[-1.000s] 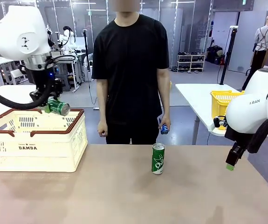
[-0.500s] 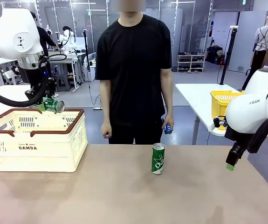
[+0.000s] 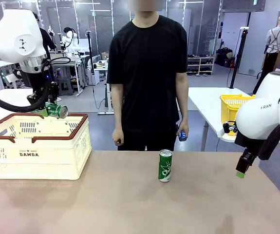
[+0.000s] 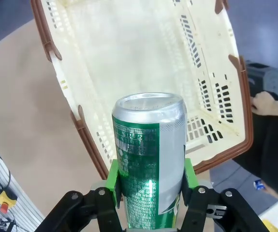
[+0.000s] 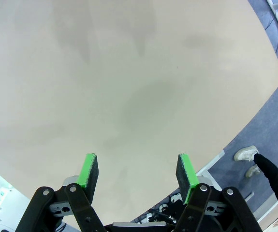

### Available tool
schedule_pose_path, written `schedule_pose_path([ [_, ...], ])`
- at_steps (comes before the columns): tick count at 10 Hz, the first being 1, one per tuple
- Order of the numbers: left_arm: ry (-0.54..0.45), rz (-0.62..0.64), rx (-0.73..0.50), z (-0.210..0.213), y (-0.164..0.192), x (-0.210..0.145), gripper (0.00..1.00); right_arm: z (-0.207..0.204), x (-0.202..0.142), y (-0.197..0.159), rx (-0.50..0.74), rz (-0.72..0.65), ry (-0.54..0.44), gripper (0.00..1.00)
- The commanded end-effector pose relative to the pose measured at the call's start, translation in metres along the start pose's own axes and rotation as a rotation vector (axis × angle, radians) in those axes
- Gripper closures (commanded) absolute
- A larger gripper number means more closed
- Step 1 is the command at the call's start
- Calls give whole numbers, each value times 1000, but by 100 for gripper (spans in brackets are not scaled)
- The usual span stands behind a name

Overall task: Place the drinks into the Shopping basket.
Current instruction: Pick up one drink and place it into the Shopping basket.

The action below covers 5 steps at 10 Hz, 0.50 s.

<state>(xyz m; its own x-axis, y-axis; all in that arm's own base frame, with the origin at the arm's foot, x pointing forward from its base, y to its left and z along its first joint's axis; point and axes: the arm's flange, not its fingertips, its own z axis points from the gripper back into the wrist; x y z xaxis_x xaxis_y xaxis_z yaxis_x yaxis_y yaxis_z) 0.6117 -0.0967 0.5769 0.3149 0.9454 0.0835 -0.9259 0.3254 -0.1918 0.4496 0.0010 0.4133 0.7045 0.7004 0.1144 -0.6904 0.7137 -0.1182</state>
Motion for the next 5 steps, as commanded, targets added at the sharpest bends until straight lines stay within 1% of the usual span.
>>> schedule_pose_path([
  [1, 2, -2, 0, -12, -24, 14, 43, 0, 0, 0, 0, 0, 1, 19],
  [3, -17, 5, 24, -30, -41, 30, 43, 0, 0, 0, 0, 0, 1, 19],
  [4, -5, 2, 53, -43, -51, 40, 43, 0, 0, 0, 0, 0, 1, 19],
  [5, 19, -22, 105, -60, -59, 41, 43, 0, 0, 0, 0, 0, 1, 19],
])
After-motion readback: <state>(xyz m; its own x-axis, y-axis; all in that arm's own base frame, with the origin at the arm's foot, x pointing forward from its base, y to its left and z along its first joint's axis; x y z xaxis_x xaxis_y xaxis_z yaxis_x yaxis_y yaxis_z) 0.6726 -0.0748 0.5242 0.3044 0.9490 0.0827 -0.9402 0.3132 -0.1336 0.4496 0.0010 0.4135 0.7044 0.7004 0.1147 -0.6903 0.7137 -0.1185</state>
